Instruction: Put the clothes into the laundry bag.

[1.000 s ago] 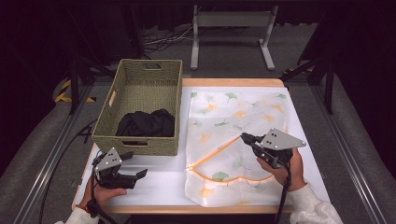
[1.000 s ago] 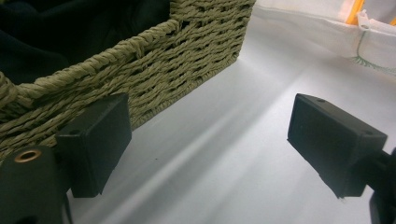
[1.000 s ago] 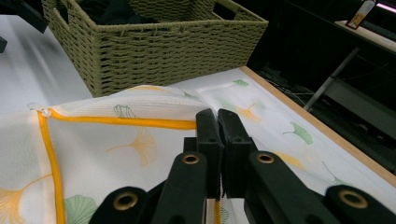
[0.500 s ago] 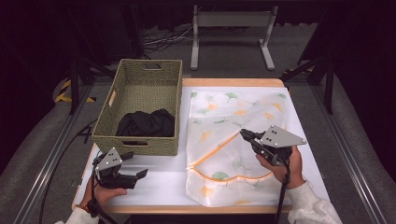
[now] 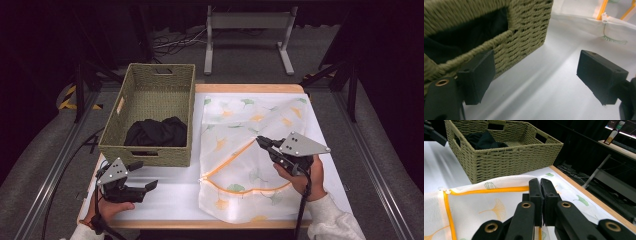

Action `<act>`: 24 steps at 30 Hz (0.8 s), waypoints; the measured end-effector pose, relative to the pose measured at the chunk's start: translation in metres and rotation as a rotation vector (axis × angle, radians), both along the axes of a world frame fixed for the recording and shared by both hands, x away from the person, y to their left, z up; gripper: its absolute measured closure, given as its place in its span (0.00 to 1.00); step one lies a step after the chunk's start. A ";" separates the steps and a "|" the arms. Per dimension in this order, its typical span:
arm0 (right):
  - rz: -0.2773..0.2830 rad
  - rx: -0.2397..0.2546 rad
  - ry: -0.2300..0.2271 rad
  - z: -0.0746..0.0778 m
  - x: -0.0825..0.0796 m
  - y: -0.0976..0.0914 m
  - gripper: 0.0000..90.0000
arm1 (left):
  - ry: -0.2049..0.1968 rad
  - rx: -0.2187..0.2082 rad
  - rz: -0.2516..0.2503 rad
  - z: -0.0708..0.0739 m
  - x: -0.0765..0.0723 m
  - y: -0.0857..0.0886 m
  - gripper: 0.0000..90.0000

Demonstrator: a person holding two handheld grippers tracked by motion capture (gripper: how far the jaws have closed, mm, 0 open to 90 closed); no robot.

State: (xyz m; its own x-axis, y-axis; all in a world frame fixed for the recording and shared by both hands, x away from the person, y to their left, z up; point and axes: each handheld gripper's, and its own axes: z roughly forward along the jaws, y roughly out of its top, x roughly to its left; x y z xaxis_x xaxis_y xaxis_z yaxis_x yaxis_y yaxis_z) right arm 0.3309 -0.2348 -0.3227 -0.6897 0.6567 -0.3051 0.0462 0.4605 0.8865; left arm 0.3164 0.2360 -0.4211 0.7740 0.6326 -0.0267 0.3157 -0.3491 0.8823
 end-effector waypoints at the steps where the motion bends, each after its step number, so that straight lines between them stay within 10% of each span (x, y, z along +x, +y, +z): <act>1: -0.001 0.002 0.001 0.000 0.000 -0.001 0.99 | -0.020 0.000 -0.003 0.005 -0.002 0.000 0.18; 15: 0.008 0.000 0.019 -0.005 0.001 -0.002 0.99 | -0.151 -0.019 0.010 0.062 0.003 0.011 0.11; 24: 0.011 -0.006 0.030 -0.007 0.001 -0.002 0.99 | -0.153 0.046 0.001 0.089 0.048 0.006 0.09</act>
State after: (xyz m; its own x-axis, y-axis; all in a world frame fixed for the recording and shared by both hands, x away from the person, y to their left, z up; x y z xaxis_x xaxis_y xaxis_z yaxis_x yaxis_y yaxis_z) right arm 0.3318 -0.2370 -0.3298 -0.7061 0.6468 -0.2883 0.0675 0.4668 0.8818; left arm 0.3648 0.2418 -0.3317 0.7661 0.6312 0.1207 0.1789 -0.3899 0.9033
